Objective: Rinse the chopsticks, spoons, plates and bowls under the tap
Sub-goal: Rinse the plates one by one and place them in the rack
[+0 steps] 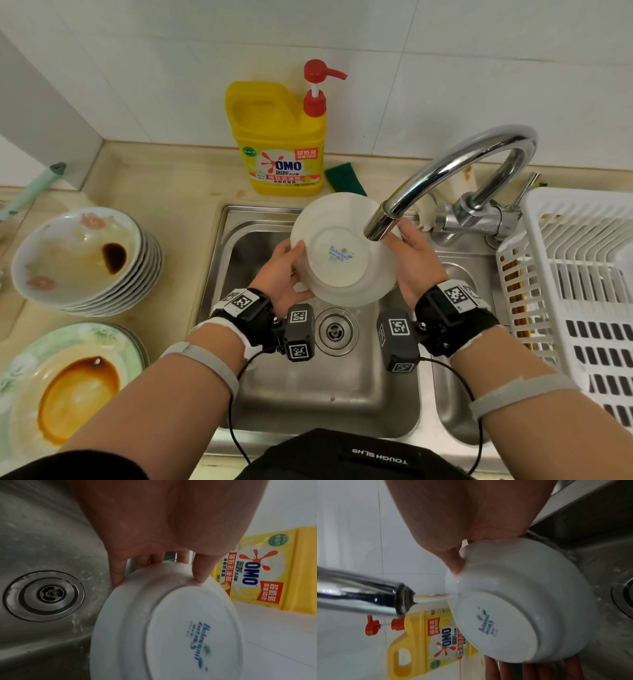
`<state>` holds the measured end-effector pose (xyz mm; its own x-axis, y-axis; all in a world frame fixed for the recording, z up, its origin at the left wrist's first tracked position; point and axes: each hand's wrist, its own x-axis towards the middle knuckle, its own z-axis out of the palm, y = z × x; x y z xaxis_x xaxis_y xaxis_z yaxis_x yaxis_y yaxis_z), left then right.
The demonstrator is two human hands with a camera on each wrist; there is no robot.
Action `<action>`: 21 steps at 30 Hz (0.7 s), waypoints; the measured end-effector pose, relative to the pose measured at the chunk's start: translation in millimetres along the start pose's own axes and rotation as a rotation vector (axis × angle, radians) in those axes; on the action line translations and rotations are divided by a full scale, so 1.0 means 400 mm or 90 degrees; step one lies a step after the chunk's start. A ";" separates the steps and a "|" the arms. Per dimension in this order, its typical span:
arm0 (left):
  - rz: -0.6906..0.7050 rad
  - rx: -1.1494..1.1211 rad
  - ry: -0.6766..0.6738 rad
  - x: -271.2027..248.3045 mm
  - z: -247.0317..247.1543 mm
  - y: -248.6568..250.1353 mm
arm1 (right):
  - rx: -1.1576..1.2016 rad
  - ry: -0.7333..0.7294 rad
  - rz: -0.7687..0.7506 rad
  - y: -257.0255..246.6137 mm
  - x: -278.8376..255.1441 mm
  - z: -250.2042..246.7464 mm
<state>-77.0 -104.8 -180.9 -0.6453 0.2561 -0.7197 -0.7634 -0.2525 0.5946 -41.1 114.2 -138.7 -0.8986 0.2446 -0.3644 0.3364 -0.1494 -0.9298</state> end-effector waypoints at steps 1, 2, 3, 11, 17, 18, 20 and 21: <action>-0.004 0.012 -0.003 0.001 0.008 -0.002 | 0.002 0.017 0.001 0.002 0.001 -0.011; -0.009 0.022 -0.005 0.003 0.015 -0.005 | 0.009 0.034 0.010 0.003 0.001 -0.023; -0.014 0.031 -0.009 0.004 0.022 -0.008 | 0.024 0.053 0.025 0.004 -0.001 -0.035; 0.001 0.047 -0.043 0.002 0.075 -0.027 | 0.086 0.132 0.076 0.015 -0.019 -0.104; 0.010 -0.037 -0.072 -0.004 0.101 -0.024 | 0.139 0.181 0.128 0.030 -0.031 -0.110; 0.009 -0.029 -0.076 -0.002 0.102 -0.022 | 0.136 0.185 0.132 0.032 -0.032 -0.110; 0.001 0.004 -0.077 0.000 0.104 -0.022 | 0.124 0.183 0.137 0.034 -0.033 -0.110; -0.002 0.015 -0.076 0.001 0.105 -0.023 | 0.124 0.188 0.138 0.034 -0.033 -0.111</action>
<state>-71.4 -63.1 -171.5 -0.6406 0.3659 -0.6751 -0.7652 -0.2303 0.6012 -12.2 151.6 -148.8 -0.6839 0.4477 -0.5760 0.4237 -0.3990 -0.8132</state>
